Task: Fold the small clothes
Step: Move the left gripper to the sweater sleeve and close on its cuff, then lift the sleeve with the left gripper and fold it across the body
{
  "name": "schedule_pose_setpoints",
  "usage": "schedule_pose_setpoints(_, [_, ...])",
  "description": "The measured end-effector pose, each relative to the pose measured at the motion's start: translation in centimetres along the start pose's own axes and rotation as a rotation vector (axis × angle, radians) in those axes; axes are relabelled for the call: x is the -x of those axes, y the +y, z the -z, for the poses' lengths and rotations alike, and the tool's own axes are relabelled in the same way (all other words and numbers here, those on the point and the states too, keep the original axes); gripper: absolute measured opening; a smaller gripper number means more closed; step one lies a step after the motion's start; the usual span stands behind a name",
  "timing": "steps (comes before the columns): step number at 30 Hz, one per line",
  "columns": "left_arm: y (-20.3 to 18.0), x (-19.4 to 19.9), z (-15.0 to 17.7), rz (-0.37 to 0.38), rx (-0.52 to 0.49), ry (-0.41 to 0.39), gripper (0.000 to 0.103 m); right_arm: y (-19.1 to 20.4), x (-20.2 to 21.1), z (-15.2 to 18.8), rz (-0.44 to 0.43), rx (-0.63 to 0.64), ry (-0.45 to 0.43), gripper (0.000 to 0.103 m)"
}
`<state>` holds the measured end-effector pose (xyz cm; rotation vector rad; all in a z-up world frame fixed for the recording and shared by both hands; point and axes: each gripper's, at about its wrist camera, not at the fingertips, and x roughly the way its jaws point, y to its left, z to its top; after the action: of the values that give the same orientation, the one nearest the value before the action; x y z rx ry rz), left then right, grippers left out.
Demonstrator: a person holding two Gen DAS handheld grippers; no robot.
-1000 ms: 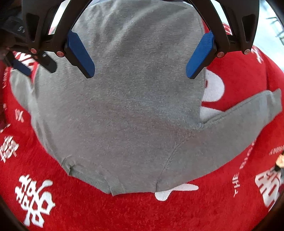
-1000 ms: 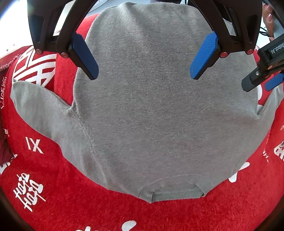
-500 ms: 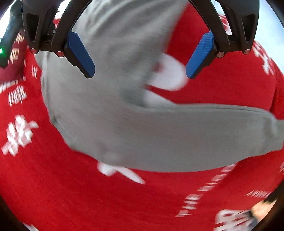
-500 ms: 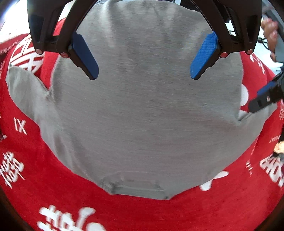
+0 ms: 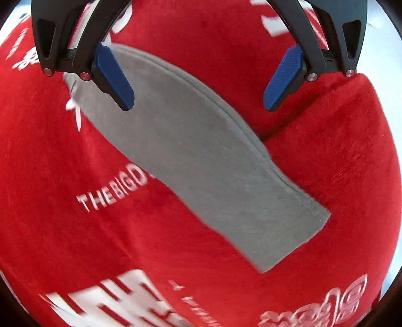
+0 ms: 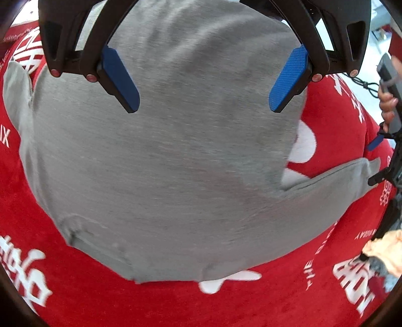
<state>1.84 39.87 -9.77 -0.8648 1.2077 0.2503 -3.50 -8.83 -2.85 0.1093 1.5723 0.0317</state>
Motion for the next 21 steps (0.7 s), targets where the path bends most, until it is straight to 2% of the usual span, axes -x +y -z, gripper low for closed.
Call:
schedule_pose_setpoints(4, [0.6, -0.9, -1.8, 0.06, -0.007, -0.012, 0.103, 1.8, -0.4, -0.5, -0.006, 0.027, 0.008, 0.103])
schedule_pose_setpoints(7, [-0.3, -1.9, -2.5, 0.072, -0.026, -0.009, 0.103, 3.0, -0.5, -1.0, -0.004, 0.04, 0.009, 0.103])
schedule_pose_setpoints(9, [-1.1, -2.3, -2.6, 0.058, -0.035, -0.014, 0.096, 3.8, -0.5, -1.4, -0.006, 0.046, 0.0, 0.103])
schedule_pose_setpoints(11, [-1.6, -2.5, -2.8, 0.016, -0.038, -0.022, 0.072, 4.3, -0.3, -1.5, -0.009, 0.05, -0.005, 0.103])
schedule_pose_setpoints(12, [-1.6, -2.4, -2.8, 0.0, -0.039, -0.029, 0.056, 4.5, -0.2, -1.6, -0.007, 0.051, -0.01, 0.103])
schedule_pose_setpoints(13, [-1.6, -2.4, -2.9, -0.006, -0.042, -0.033, 0.048, 4.7, -0.2, -1.7, -0.002, 0.054, -0.015, 0.103])
schedule_pose_setpoints(15, [-1.4, -2.3, -3.1, 0.036, -0.053, -0.028, 0.015, 4.9, -0.2, -1.8, 0.009, 0.054, -0.022, 0.103])
schedule_pose_setpoints(17, [-1.8, -2.0, -3.3, 0.045, -0.081, -0.029, 0.014, 4.8, -0.1, -1.8, 0.003, 0.039, -0.026, 0.103])
schedule_pose_setpoints(21, [-4.5, -0.4, -2.7, 0.078, -0.198, -0.044, 0.014, 3.8, 1.0, -1.0, -0.031, 0.004, -0.049, 0.103])
